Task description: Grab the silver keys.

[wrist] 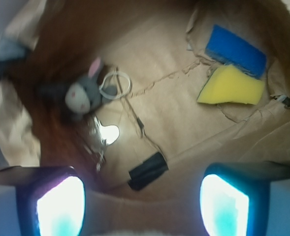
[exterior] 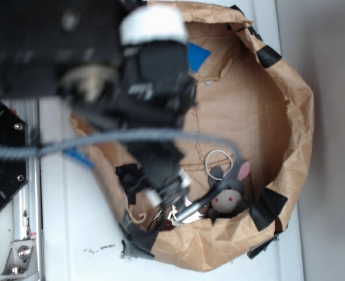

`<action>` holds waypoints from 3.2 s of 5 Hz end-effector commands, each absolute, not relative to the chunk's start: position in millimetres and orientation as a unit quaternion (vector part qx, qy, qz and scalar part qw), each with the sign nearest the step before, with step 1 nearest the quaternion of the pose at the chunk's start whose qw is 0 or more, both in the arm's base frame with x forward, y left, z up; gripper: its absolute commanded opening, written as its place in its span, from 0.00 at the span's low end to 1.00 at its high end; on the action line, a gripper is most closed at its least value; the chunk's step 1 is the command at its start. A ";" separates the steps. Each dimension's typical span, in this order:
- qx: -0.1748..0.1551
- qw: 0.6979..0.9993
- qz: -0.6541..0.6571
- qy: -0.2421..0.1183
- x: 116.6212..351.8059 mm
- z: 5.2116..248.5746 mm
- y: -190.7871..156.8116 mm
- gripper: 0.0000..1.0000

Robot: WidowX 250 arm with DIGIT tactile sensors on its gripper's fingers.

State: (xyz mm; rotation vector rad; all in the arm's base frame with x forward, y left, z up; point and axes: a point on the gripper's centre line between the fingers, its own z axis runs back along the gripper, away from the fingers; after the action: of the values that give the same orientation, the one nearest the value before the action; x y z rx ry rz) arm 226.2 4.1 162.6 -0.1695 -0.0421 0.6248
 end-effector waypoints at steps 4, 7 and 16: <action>-0.087 0.921 0.376 -0.057 255.1 151.3 34.0 1.00; -0.045 0.909 0.411 -0.041 264.2 100.1 41.6 1.00; -0.096 0.931 0.350 -0.044 238.3 169.0 44.5 1.00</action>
State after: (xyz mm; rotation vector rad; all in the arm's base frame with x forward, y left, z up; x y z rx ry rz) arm 241.6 45.1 155.9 -0.1965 -0.0303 0.7310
